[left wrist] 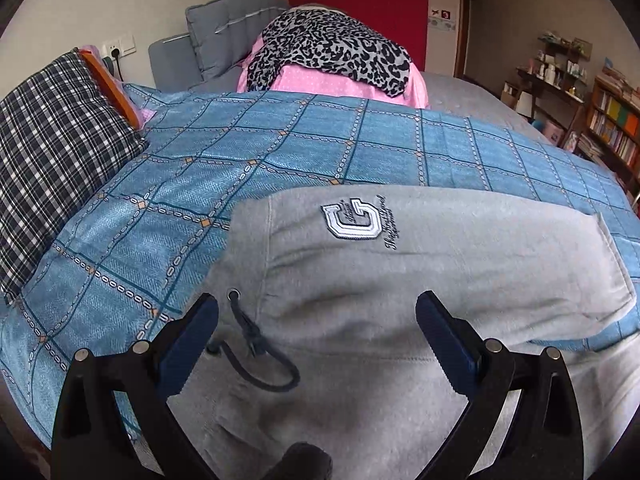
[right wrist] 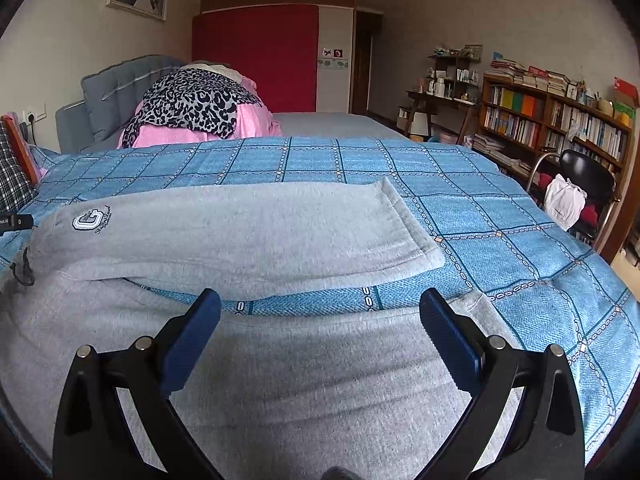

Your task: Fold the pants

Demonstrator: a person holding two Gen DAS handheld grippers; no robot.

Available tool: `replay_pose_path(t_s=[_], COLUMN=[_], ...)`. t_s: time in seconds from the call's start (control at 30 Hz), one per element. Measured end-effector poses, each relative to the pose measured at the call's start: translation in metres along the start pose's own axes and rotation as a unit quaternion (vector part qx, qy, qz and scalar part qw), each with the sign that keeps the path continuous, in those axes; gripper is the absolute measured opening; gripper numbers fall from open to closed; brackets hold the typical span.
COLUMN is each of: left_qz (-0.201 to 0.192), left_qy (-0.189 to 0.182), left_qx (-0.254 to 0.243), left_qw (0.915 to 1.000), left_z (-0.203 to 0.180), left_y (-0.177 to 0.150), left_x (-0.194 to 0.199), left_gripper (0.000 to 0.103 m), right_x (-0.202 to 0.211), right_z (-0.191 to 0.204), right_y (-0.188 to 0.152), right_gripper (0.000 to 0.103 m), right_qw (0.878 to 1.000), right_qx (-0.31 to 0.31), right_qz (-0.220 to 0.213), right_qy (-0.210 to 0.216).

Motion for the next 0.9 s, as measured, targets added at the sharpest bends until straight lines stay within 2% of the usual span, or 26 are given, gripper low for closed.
replay_pose_path(t_s=[0.27, 0.47, 0.7, 0.9], left_qz=[0.037, 0.064, 0.066, 0.074], left_qy=[0.001, -0.037, -0.04, -0.064], left_qx=[0.01, 0.033, 0.043, 0.054], left_qw=[0.9993, 0.9967, 0.9961, 0.9937], left_z=[0.022, 0.039, 0.059, 0.065], left_y=[0.037, 0.062, 0.09, 0.092], left_x=[-0.046, -0.088, -0.124, -0.148], left_gripper=[0.098, 0.098, 0.098, 0.098], right_x=[-0.018, -0.035, -0.057, -0.081], right_z=[0.009, 0.005, 0.009, 0.007], right_y=[0.014, 0.027, 0.036, 0.036], right_gripper=[0.101, 0.101, 0.101, 0.101], right_qw=[0.999, 0.999, 0.998, 0.997], right_qx=[0.032, 0.044, 0.052, 0.051], right_qz=[0.008, 0.021, 0.041, 0.064], right_qy=[-0.01, -0.013, 0.0, 0.006])
Point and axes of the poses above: each gripper's, at about its wrist camera, not at the fingertips, and x roughly against the way its jaws point, z to its left, y to its top, the point moved 8 cm from there along -x, roughly the way its jaws point, and after that the axes turned 9 degrees about z, right-handed, at the moved point
